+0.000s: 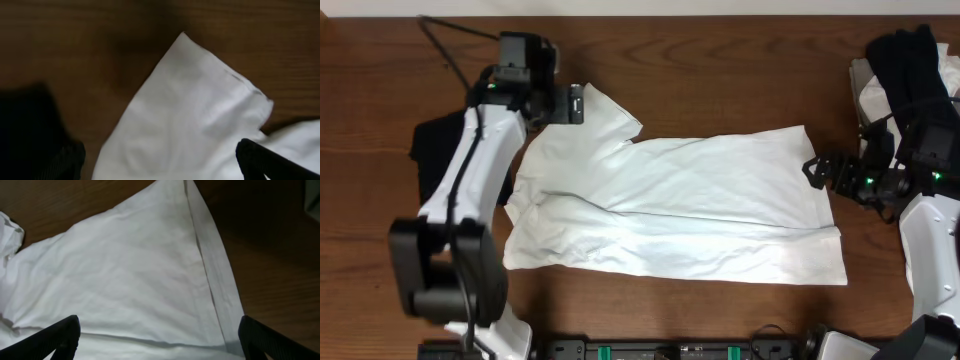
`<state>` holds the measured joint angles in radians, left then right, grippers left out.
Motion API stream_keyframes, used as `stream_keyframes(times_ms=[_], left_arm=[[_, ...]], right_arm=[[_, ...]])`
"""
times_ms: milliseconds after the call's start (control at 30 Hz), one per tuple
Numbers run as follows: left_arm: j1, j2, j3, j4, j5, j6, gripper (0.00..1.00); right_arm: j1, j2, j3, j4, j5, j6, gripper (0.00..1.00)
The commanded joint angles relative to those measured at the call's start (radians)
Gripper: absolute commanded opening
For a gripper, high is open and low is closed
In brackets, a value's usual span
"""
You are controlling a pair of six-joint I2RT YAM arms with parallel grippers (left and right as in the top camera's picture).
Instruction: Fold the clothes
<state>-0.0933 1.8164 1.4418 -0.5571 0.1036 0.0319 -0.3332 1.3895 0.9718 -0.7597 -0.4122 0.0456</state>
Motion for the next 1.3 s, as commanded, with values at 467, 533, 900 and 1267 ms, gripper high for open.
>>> stream_keyframes(times_ms=[467, 533, 900, 1267], left_arm=[[0.010, 0.275, 0.014, 0.167, 0.013, 0.133, 0.98], [0.013, 0.294, 0.014, 0.172, 0.013, 0.133, 0.98], [0.014, 0.321, 0.013, 0.147, 0.047, 0.132, 0.93], [0.018, 0.317, 0.009, 0.216, 0.035, 0.132, 0.94]], right_arm=[[0.007, -0.003, 0.015, -0.035, -0.003, -0.018, 0.99], [0.007, -0.003, 0.015, -0.037, -0.003, -0.018, 0.99], [0.007, -0.003, 0.015, -0.046, -0.003, -0.018, 0.95], [0.007, -0.003, 0.015, -0.068, -0.002, -0.030, 0.93]])
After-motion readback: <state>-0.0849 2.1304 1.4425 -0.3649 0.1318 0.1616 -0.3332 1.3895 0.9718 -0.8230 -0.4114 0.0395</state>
